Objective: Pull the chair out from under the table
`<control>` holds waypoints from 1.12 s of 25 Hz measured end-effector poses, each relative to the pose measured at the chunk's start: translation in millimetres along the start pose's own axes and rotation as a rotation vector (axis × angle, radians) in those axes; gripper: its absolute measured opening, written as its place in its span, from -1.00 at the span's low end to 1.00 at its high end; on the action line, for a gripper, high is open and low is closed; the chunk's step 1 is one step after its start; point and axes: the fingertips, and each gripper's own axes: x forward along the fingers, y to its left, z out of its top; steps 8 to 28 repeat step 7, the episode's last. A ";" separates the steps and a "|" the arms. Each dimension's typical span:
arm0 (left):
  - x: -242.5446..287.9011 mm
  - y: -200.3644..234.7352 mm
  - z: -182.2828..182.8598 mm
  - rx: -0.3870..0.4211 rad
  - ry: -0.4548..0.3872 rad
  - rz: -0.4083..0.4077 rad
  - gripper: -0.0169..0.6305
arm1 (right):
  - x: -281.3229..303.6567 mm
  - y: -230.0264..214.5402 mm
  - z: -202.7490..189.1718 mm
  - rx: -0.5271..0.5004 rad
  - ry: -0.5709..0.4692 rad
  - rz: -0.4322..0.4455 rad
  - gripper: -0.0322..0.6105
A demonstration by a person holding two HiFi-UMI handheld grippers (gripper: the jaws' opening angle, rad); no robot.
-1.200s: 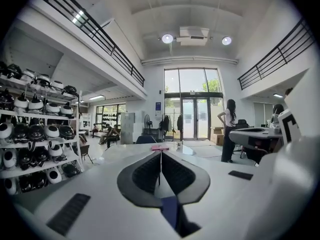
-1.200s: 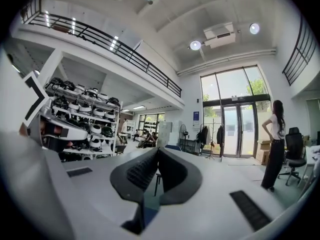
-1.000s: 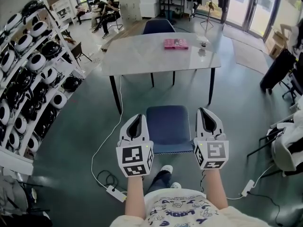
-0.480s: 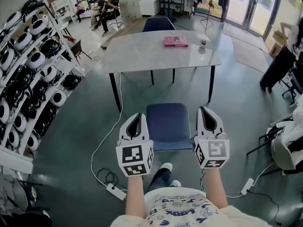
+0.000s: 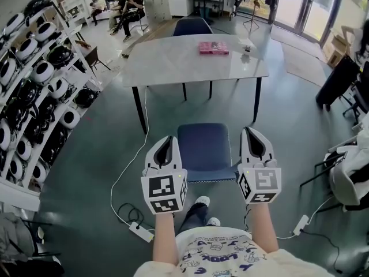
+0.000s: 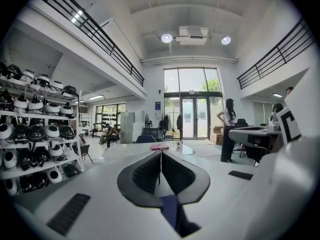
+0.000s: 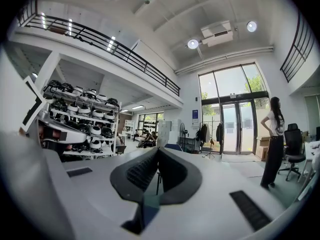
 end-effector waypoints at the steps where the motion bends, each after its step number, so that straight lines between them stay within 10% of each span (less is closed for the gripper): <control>1: 0.5 -0.5 -0.6 0.000 0.003 0.000 -0.88 | -0.1 -0.9 -0.1 0.000 0.000 -0.001 -0.89; 28: 4.6 -0.6 -1.2 0.003 0.008 -0.004 -0.89 | 3.2 -1.9 0.8 -0.004 0.002 0.000 -0.89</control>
